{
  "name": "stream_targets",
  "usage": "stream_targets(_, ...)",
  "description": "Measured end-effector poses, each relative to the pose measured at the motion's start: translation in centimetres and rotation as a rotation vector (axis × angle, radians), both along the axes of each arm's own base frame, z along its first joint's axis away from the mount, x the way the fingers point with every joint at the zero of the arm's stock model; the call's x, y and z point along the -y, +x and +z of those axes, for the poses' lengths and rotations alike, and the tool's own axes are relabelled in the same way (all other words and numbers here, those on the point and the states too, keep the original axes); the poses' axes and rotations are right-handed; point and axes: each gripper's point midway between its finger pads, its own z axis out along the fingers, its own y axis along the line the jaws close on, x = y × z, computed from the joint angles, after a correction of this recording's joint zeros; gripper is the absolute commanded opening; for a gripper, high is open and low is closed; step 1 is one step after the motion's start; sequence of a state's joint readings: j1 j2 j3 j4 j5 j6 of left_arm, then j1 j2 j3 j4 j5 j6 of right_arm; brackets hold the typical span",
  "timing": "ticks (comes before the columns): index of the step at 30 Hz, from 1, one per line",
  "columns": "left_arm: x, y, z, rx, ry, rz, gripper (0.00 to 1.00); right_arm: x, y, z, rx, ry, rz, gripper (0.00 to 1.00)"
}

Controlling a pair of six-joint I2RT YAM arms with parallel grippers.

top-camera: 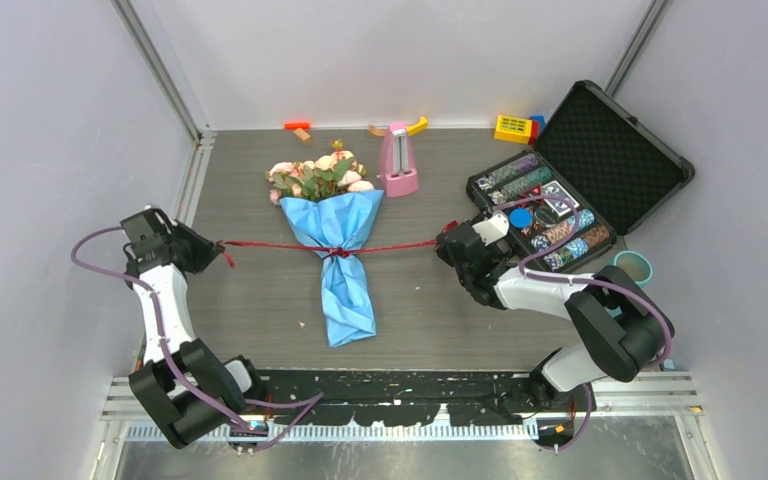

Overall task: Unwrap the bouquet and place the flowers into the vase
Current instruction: Untie the ribbon from the wrapping paper.

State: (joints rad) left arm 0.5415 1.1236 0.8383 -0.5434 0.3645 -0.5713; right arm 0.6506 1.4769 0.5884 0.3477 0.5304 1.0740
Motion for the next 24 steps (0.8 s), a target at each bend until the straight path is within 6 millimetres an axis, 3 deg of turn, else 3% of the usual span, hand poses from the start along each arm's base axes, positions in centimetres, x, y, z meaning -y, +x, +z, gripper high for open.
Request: stream_targets(24, -2.9, 1.0, 1.0, -0.011, 0.064, 0.069, 0.00, 0.5, 0.1, 0.7, 0.014, -0.017, 0.004, 0.00)
